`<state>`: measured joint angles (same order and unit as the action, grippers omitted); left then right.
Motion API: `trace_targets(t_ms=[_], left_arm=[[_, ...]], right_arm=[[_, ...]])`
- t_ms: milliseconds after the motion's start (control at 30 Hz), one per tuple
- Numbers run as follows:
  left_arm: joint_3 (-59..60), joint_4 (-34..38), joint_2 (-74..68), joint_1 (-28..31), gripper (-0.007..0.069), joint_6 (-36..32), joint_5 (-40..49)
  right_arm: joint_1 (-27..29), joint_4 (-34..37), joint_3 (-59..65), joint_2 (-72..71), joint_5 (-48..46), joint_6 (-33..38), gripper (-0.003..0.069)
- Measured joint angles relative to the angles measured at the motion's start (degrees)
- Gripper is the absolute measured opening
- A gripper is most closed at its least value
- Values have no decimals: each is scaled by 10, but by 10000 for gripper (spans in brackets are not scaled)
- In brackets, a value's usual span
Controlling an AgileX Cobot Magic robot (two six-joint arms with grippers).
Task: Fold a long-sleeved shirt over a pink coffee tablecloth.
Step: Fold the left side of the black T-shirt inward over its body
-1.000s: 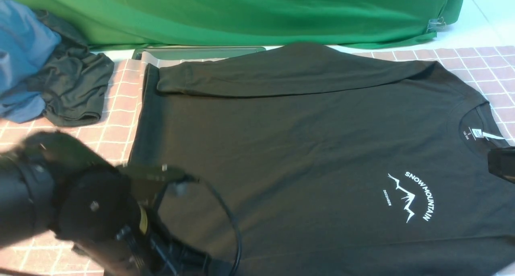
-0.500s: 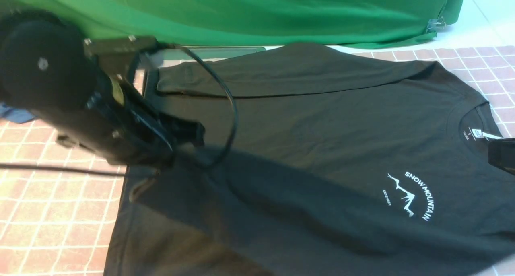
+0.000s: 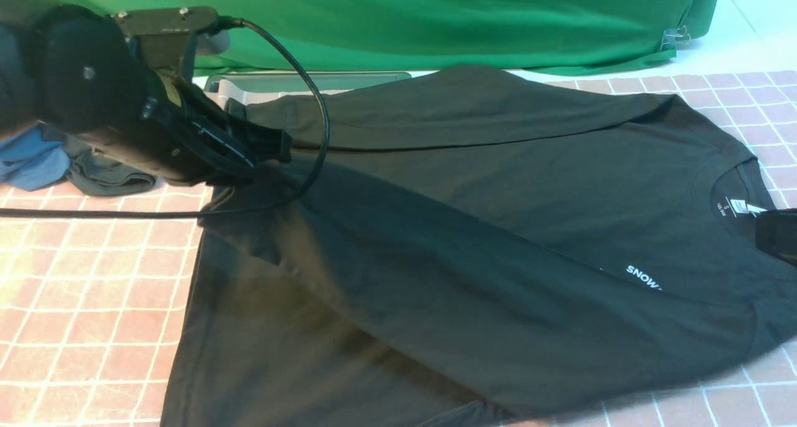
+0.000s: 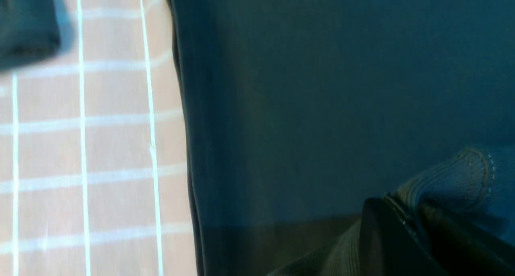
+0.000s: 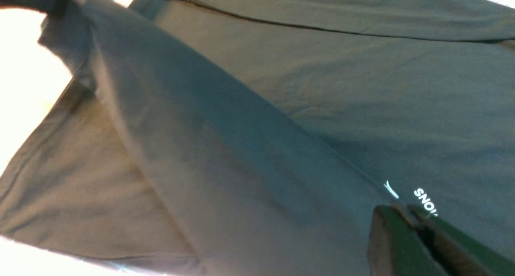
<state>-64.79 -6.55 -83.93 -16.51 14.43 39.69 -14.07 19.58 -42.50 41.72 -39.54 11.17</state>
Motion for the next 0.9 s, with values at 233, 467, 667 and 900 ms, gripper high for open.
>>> trace_targets(t_ms=[233,467,667,900], left_arm=[[0,-33,-38,0,34,-1,-57],[-23,-87,-81,9,34,10,-66],[-32,-107,-104,17,34,12,-105],[-34,-139,-124,17,34,12,-150]], right_arm=[[0,0,0,0,0,0,57],[0,0,0,0,0,0,65],[0,0,0,0,0,0,70],[0,0,0,0,0,-1,71]])
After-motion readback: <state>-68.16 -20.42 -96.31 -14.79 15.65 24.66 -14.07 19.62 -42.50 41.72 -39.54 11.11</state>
